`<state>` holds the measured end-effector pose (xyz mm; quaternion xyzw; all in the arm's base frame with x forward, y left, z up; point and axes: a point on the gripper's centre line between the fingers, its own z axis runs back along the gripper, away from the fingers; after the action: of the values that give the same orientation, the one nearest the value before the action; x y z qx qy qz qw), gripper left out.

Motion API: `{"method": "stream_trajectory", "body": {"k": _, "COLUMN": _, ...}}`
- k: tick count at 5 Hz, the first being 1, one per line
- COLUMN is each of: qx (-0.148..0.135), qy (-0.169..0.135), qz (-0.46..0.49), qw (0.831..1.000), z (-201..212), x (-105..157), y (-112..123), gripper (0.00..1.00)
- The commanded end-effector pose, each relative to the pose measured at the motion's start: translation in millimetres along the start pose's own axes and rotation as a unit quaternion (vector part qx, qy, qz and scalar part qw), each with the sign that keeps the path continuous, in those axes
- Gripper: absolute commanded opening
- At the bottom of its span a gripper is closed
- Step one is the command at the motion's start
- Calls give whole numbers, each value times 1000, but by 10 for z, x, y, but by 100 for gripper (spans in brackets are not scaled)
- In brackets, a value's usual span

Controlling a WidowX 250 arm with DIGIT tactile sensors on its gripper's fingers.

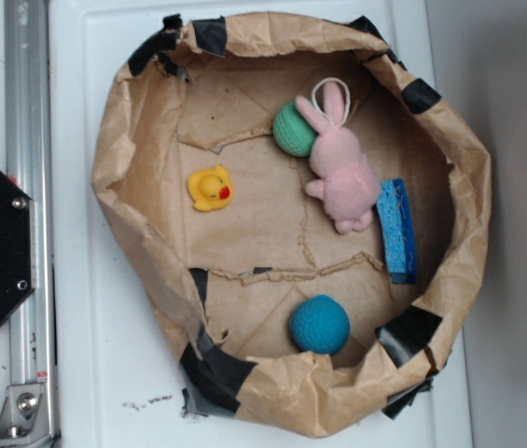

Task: Grab the yellow duck.

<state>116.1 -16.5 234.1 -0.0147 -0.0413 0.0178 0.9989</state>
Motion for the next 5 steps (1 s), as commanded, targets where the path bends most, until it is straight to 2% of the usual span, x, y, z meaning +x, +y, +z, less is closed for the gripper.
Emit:
{"method": "stream_trajectory", "body": {"k": 1, "qx": 14, "qy": 6, "qz": 32, "qw": 999, "z": -347, "x": 987, "y": 293, "gripper": 100}}
{"method": "stream_trajectory", "body": {"k": 2, "qx": 27, "qy": 19, "qz": 3, "qw": 999, "z": -760, "x": 1244, "y": 426, "gripper": 100}}
{"method": "stream_trajectory", "body": {"k": 3, "qx": 16, "qy": 46, "qz": -70, "qw": 996, "z": -1278, "x": 1231, "y": 498, "gripper": 100}}
{"method": "stream_trajectory", "body": {"k": 4, "qx": 0, "qy": 58, "qz": -131, "qw": 990, "z": -1558, "x": 1125, "y": 465, "gripper": 100}}
{"method": "stream_trajectory", "body": {"k": 5, "qx": -2, "qy": 81, "qz": -171, "qw": 982, "z": -1712, "x": 998, "y": 482, "gripper": 100}}
